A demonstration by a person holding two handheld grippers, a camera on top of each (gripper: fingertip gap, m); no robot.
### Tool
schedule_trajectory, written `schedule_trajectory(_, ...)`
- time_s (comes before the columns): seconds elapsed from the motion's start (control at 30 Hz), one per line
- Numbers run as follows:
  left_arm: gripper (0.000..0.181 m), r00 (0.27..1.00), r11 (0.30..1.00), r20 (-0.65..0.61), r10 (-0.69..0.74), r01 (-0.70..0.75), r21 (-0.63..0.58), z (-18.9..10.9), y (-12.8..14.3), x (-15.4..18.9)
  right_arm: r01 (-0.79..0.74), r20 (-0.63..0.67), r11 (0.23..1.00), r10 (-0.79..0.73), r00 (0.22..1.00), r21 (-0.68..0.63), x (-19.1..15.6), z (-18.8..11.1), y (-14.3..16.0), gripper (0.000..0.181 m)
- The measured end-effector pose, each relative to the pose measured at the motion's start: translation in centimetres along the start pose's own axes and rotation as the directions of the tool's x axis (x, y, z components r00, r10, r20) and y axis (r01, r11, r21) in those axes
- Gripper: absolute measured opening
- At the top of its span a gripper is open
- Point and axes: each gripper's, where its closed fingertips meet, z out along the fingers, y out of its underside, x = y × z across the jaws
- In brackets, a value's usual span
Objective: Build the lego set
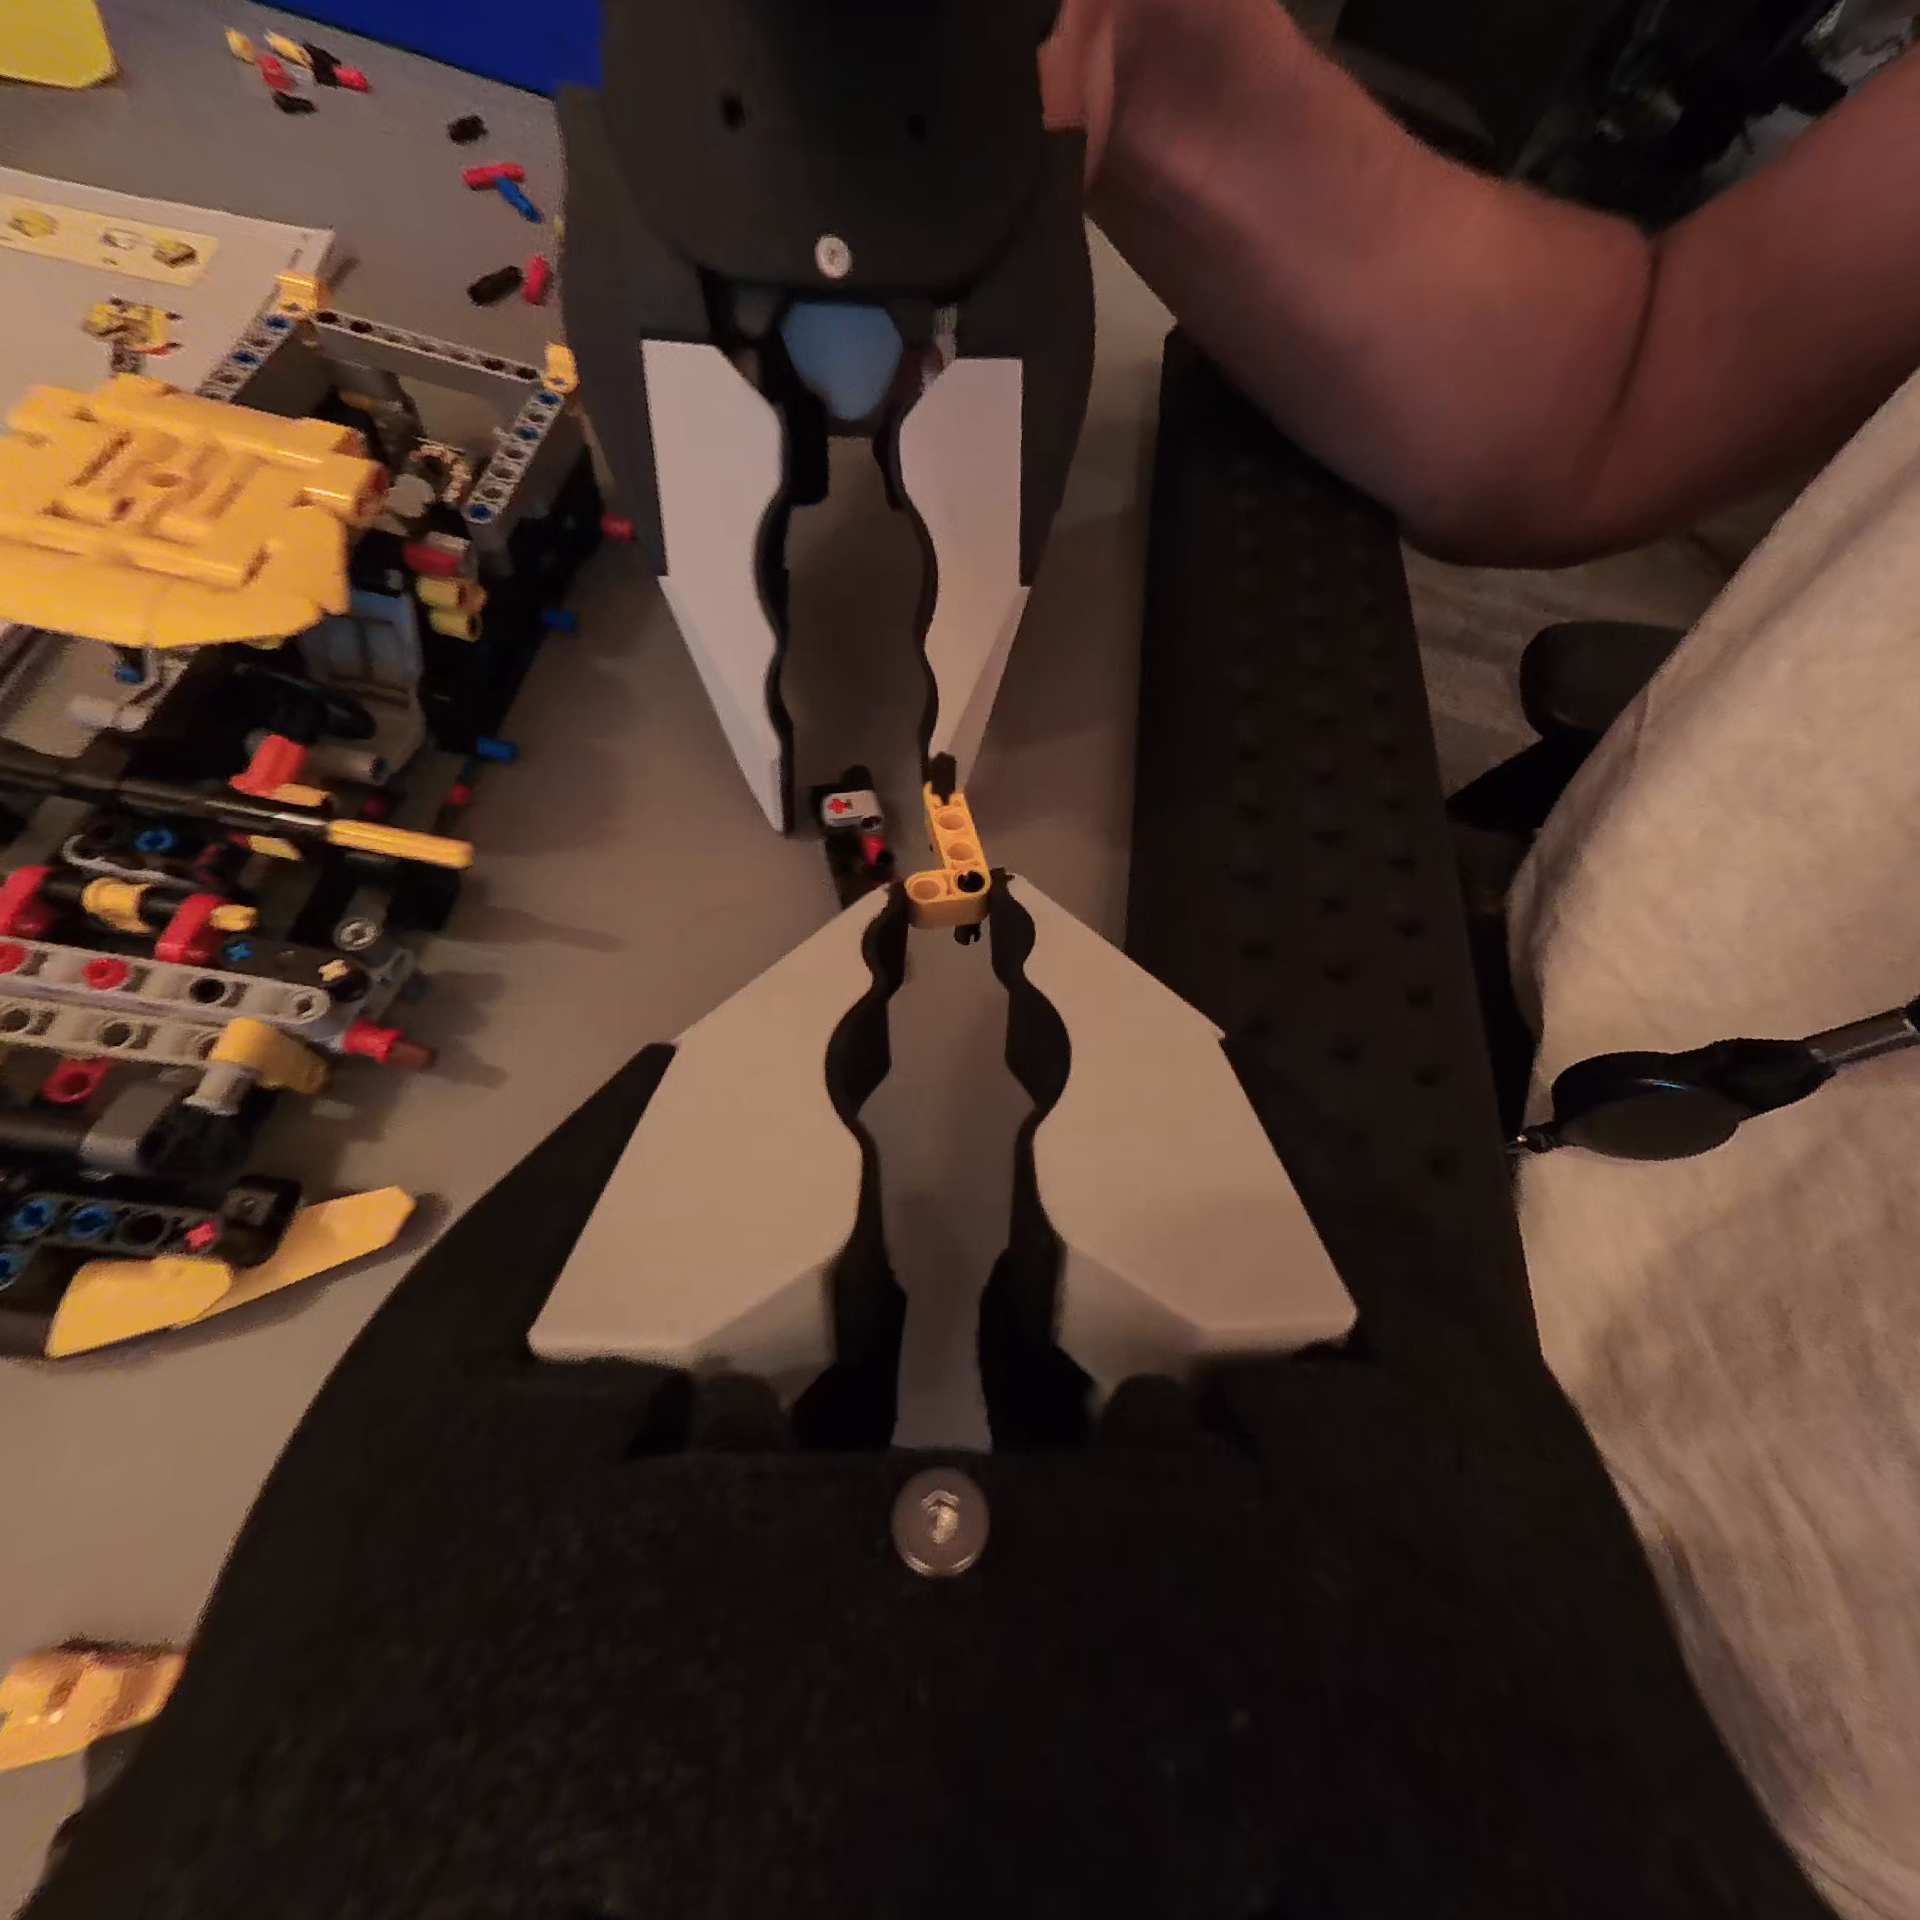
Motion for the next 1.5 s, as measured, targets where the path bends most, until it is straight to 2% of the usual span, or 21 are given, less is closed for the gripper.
schedule_trajectory(0.07,0.015,1.000,1.000,0.018,-0.017,0.017,0.017,-0.5,-0.1,-0.7,0.005,-0.001,1.000,-0.005,1.000,-0.003,0.1,0.1,0.0,0.030)
schedule_trajectory(0.13,0.015,0.999,0.999,0.038,-0.035,0.033,0.041,-1.0,-0.3,-1.5,0.034,-0.010,0.999,-0.034,0.999,-0.004,0.3,0.2,0.0,0.016)
schedule_trajectory(0.27,0.015,0.995,0.996,0.078,-0.056,0.051,0.067,-1.8,-0.6,-3.0,0.021,-0.023,1.000,-0.021,1.000,0.015,1.1,-0.7,-0.2,0.016)
schedule_trajectory(0.4,0.015,0.994,1.000,0.110,-0.017,0.015,0.023,-2.4,-0.4,-3.6,-0.042,-0.087,0.987,0.056,0.995,0.152,3.0,-4.2,-1.3,0.015)
schedule_trajectory(0.53,0.015,0.996,0.999,0.082,0.020,-0.018,-0.031,-1.3,0.1,-3.1,0.061,-0.156,0.966,-0.022,0.988,0.253,2.7,-5.9,-3.8,0.015)
schedule_trajectory(0.63,0.015,0.993,0.993,0.096,0.068,-0.058,-0.099,0.0,1.0,-3.2,0.093,-0.156,0.962,-0.054,0.986,0.256,2.3,-5.3,-4.5,0.015)
schedule_trajectory(0.83,0.015,0.983,0.972,0.101,0.155,-0.133,-0.191,2.2,2.3,-3.0,0.069,-0.127,0.984,-0.048,0.991,0.164,2.2,-3.1,-3.6,0.015)
schedule_trajectory(1.0,0.015,0.983,0.973,0.096,0.160,-0.140,-0.183,2.0,2.3,-2.7,0.055,-0.143,0.994,-0.040,0.989,0.099,2.6,-2.4,-2.5,0.015)
schedule_trajectory(1.23,0.015,0.987,0.988,0.060,0.150,-0.147,-0.052,0.8,0.6,-1.6,0.046,-0.092,0.999,-0.046,0.995,-0.002,2.3,-0.2,-0.8,0.015)
schedule_trajectory(1.5,0.015,0.984,0.985,0.068,0.166,-0.162,-0.049,1.0,0.9,-2.0,0.040,-0.056,0.999,-0.039,0.998,0.019,2.0,0.5,-0.9,0.015)
